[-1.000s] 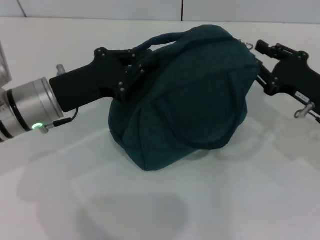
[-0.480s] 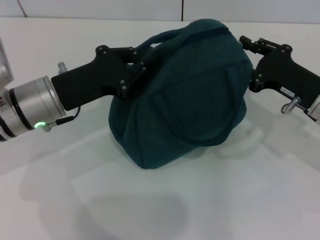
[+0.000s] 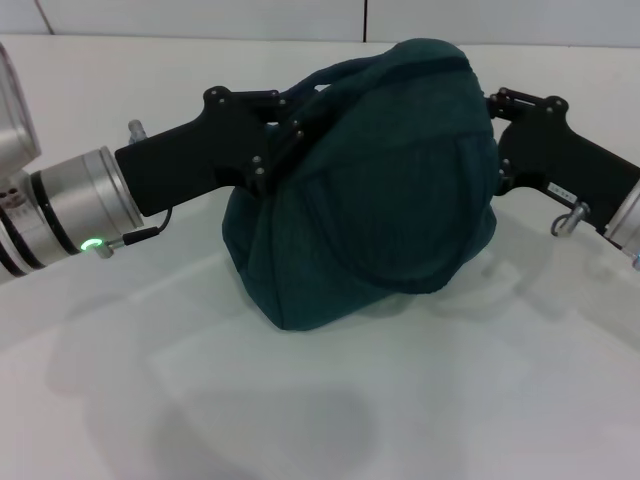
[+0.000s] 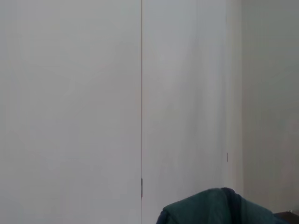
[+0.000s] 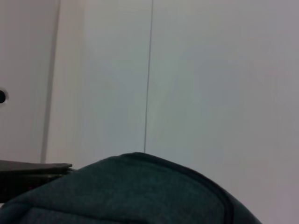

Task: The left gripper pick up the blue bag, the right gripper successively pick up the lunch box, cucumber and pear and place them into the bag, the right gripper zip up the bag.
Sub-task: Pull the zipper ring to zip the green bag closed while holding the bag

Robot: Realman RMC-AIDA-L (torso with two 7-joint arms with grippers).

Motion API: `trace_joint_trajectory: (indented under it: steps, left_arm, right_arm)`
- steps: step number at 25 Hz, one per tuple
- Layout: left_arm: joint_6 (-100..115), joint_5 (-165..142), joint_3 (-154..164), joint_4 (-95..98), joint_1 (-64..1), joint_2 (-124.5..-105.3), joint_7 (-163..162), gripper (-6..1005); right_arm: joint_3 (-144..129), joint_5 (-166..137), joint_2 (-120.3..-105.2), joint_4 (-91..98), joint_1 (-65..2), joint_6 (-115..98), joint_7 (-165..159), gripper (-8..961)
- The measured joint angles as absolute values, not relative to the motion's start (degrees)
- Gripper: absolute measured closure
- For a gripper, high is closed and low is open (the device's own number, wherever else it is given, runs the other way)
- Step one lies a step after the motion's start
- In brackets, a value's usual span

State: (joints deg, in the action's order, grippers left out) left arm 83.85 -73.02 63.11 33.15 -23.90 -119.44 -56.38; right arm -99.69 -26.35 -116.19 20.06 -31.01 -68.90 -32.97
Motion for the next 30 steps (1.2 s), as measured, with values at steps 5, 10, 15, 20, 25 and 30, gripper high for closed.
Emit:
trace_joint_trajectory:
  steps: [5,10,15,20,25,30]
  left_arm:
    - [83.83,-72.94,63.10,33.13,-23.90,-119.44,-55.82,900]
    - [83.81,-72.81,63.10,33.13,-23.91,-119.44,-55.79,893]
    - [83.65,-72.66,62.87,32.97,-23.91,-119.44,-55.80,886]
    - [83.61,-72.62,61.15,32.46,-23.96,-119.44,-56.07,879]
    - [83.58,-72.59,60.63,32.42,-24.15,-119.44,-56.19,872]
    - [83.58,-72.59,60.62,32.25,-24.17,-119.39,-56.24,866]
  right_arm:
    - [-99.53,-26.24,-116.18,19.76,-30.32,-69.18,-32.38,703]
    - [-98.63,-25.72,-116.18,20.09,-29.05,-70.00,-31.59,814]
    - [-98.61,-22.74,-116.13,19.41,-28.13,-69.70,-31.63,923]
    - [-98.37,-21.65,-115.99,18.57,-26.92,-69.06,-31.92,948]
    - [-97.98,-21.79,-115.68,17.86,-26.32,-67.87,-33.94,948]
    - [-98.02,-22.14,-115.46,16.49,-26.25,-66.80,-35.62,947]
